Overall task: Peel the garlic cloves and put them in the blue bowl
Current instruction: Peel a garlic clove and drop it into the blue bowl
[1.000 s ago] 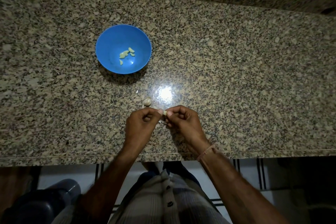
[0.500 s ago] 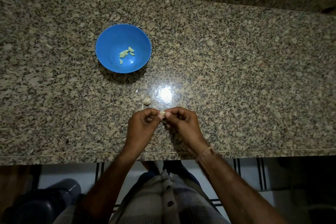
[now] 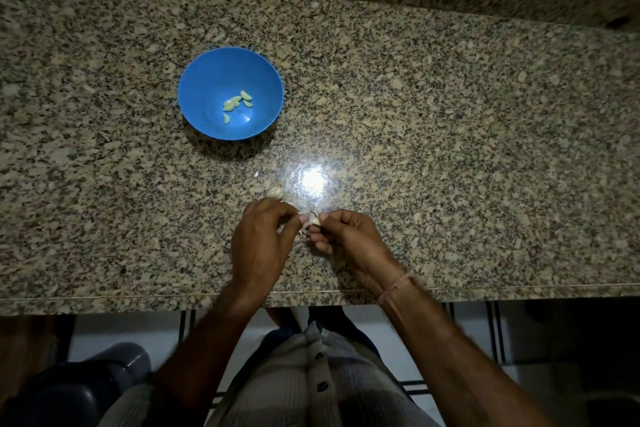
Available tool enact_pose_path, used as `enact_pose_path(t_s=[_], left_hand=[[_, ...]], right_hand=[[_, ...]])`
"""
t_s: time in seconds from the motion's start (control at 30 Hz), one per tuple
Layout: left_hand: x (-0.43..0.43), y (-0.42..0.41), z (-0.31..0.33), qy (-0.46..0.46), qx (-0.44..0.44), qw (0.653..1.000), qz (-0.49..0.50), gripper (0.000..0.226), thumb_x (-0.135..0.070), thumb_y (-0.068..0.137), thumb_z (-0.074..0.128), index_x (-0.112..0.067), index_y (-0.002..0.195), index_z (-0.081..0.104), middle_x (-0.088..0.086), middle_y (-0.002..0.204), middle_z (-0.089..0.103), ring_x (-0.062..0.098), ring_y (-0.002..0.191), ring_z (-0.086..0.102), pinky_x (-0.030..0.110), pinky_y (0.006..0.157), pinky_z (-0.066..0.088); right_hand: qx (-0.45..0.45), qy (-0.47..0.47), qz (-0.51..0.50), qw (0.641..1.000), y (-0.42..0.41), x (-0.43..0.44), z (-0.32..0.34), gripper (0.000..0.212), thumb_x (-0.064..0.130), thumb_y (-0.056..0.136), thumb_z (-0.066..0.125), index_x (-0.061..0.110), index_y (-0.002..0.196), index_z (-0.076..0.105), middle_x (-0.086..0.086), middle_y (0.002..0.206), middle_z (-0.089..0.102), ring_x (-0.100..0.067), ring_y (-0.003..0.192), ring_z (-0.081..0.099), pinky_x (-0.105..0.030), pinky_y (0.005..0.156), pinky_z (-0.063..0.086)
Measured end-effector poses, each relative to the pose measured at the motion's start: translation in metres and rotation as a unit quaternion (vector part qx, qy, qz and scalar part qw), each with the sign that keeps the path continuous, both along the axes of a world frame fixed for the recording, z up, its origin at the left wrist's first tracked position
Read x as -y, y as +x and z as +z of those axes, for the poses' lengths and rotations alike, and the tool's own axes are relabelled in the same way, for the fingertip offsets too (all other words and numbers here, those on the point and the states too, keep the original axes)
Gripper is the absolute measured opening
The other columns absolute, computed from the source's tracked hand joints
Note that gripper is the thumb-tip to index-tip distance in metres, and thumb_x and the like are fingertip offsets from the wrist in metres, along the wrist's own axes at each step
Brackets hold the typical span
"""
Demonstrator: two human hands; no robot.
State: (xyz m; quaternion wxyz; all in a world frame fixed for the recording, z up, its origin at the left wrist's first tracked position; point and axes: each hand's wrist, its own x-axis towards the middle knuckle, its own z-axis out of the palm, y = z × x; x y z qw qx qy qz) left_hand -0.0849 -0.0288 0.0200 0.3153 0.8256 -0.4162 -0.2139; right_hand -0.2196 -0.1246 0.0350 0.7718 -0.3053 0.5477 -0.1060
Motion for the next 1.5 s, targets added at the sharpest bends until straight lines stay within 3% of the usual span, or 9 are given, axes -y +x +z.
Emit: enact_pose_path(t_s=[0.33, 0.47, 0.77, 0.93, 1.1, 1.17, 1.23, 1.37, 1.5], left_hand=[[0.001, -0.006, -0.003, -0.054, 0.031, 0.998, -0.007, 0.012, -0.023, 0.100, 0.070, -0.022, 0.109, 0.078, -0.008, 0.102, 0.077, 0.008, 0.099, 0.064, 0.044, 0.106, 0.039], [-0.003, -0.011, -0.001, -0.072, 0.018, 0.997, -0.013, 0.003, -0.025, 0.097, 0.074, -0.026, 0.096, 0.071, -0.012, 0.091, 0.070, 0.006, 0.088, 0.060, 0.045, 0.093, 0.047], [-0.011, -0.018, -0.001, -0.042, 0.064, 0.997, -0.012, 0.036, -0.006, 0.095, 0.065, -0.028, 0.124, 0.070, -0.008, 0.130, 0.069, 0.018, 0.136, 0.052, 0.054, 0.123, 0.020], [-0.018, -0.020, 0.002, -0.056, 0.052, 0.997, 0.001, 0.026, -0.042, 0.096, 0.066, -0.030, 0.118, 0.073, -0.011, 0.127, 0.067, 0.016, 0.129, 0.052, 0.043, 0.112, 0.030], [-0.029, -0.011, 0.003, -0.060, 0.042, 0.997, 0.033, 0.011, -0.033, 0.100, 0.065, -0.028, 0.100, 0.074, -0.015, 0.101, 0.069, 0.014, 0.103, 0.056, 0.034, 0.089, 0.030], [-0.037, 0.004, -0.002, -0.045, 0.050, 0.994, 0.084, 0.010, -0.035, 0.099, 0.069, -0.027, 0.100, 0.075, -0.013, 0.100, 0.069, 0.014, 0.101, 0.055, 0.037, 0.088, 0.033], [-0.045, 0.022, -0.013, -0.015, 0.061, 0.990, 0.123, 0.011, -0.036, 0.095, 0.073, -0.027, 0.101, 0.076, -0.011, 0.102, 0.067, 0.017, 0.103, 0.054, 0.038, 0.088, 0.034], [-0.054, 0.028, -0.021, 0.034, 0.103, 0.988, 0.112, 0.037, -0.030, 0.086, 0.082, -0.024, 0.119, 0.068, -0.002, 0.117, 0.058, 0.027, 0.115, 0.051, 0.045, 0.093, 0.040], [-0.049, -0.010, -0.011, -0.023, 0.032, 0.996, 0.075, 0.045, -0.021, 0.087, 0.083, -0.018, 0.126, 0.061, 0.001, 0.122, 0.054, 0.022, 0.111, 0.057, 0.043, 0.086, 0.055]], right_hand=[[-0.017, -0.106, 0.023, 0.994, -0.016, 0.001, -0.004, 0.011, 0.003, 0.099, 0.066, -0.007, 0.103, 0.067, -0.014, 0.078, 0.073, -0.019, 0.067, 0.067, -0.045, 0.080, 0.062], [-0.011, -0.112, 0.008, 0.994, -0.020, 0.000, -0.002, 0.008, 0.004, 0.099, 0.068, -0.004, 0.101, 0.069, -0.012, 0.075, 0.073, -0.018, 0.065, 0.068, -0.051, 0.086, 0.061], [0.038, -0.100, -0.022, 0.994, -0.020, -0.009, 0.007, 0.007, 0.004, 0.098, 0.069, -0.003, 0.100, 0.068, -0.010, 0.076, 0.073, -0.015, 0.063, 0.066, -0.031, 0.064, 0.061], [0.047, -0.117, -0.004, 0.992, -0.014, -0.015, 0.001, 0.010, 0.013, 0.095, 0.075, 0.003, 0.094, 0.071, -0.013, 0.077, 0.071, -0.019, 0.062, 0.061, -0.033, 0.064, 0.055], [0.066, -0.127, 0.036, 0.989, 0.001, -0.023, 0.004, 0.009, 0.007, 0.097, 0.072, -0.001, 0.100, 0.073, -0.014, 0.085, 0.075, -0.022, 0.073, 0.067, -0.030, 0.064, 0.061], [-0.010, -0.269, 0.100, 0.958, -0.002, -0.016, -0.001, 0.016, 0.010, 0.096, 0.074, 0.007, 0.112, 0.075, -0.008, 0.105, 0.076, -0.019, 0.090, 0.072, -0.034, 0.079, 0.063], [-0.127, -0.449, 0.220, 0.857, -0.007, -0.004, -0.011, 0.045, 0.020, 0.091, 0.080, 0.021, 0.134, 0.066, 0.002, 0.130, 0.065, -0.014, 0.112, 0.065, -0.032, 0.093, 0.057], [-0.183, -0.554, 0.410, 0.701, -0.003, 0.018, -0.023, 0.091, 0.031, 0.083, 0.087, 0.025, 0.159, 0.038, -0.004, 0.148, 0.042, -0.021, 0.127, 0.041, -0.035, 0.088, 0.049], [-0.131, -0.599, 0.386, 0.689, -0.003, 0.013, -0.039, 0.047, 0.014, 0.088, 0.082, 0.016, 0.132, 0.067, -0.004, 0.126, 0.056, -0.020, 0.113, 0.050, -0.032, 0.088, 0.048]])
